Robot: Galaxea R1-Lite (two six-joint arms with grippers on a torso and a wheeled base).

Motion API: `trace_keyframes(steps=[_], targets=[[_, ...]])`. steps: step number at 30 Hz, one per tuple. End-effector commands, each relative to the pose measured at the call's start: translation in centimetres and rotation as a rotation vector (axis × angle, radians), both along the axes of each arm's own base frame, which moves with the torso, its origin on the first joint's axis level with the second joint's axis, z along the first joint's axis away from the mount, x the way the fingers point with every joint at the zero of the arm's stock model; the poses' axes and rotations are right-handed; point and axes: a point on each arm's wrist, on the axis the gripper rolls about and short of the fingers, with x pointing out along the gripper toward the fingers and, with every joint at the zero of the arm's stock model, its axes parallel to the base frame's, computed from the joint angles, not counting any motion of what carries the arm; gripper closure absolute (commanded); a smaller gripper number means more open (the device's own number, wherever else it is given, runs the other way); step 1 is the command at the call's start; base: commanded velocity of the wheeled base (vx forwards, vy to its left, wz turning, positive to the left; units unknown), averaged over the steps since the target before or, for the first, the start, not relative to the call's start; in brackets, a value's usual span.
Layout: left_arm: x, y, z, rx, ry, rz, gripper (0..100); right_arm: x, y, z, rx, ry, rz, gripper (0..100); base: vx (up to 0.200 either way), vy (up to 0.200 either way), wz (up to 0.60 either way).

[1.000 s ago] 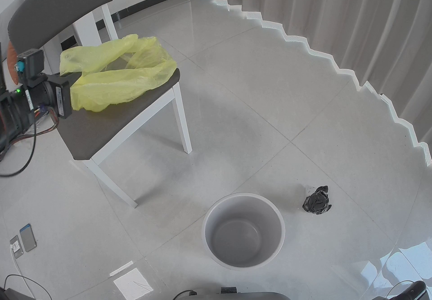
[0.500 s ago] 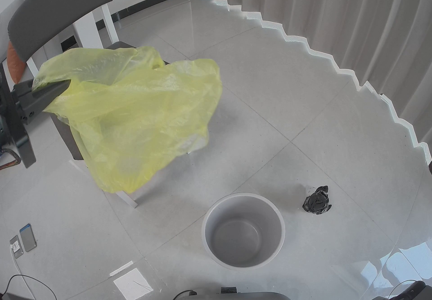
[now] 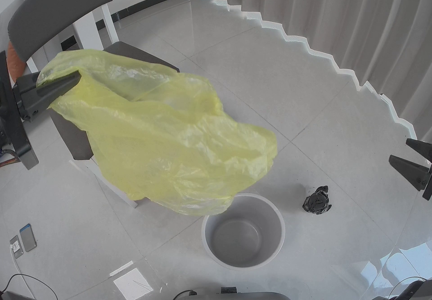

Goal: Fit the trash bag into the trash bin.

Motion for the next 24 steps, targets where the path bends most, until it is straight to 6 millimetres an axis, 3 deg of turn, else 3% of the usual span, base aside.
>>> trace_keyframes(steps=[1, 6, 16, 24], targets=[[0.5, -1.0, 0.2, 0.031, -0.006, -0.049, 100, 2.7, 1.6, -1.2, 0.001, 0.088, 0.071, 0, 0.000, 0.000, 0.00], [0.5, -1.4, 0.5, 0.048, -0.024, -0.072, 100, 4.0, 2.7, -1.4, 0.003, 0.084, 0.110, 0, 0.000, 0.000, 0.00], [0.3, -1.8, 1.0, 0.052, -0.043, -0.122, 100, 8.9, 6.3, -2.0, 0.001, 0.087, 0.197, 0, 0.000, 0.000, 0.00], [-0.1, -1.9, 0.4, 0.065, -0.028, -0.166, 100, 10.6, 9.9, -1.4, 0.000, 0.059, 0.276, 0, 0.000, 0.000, 0.00]])
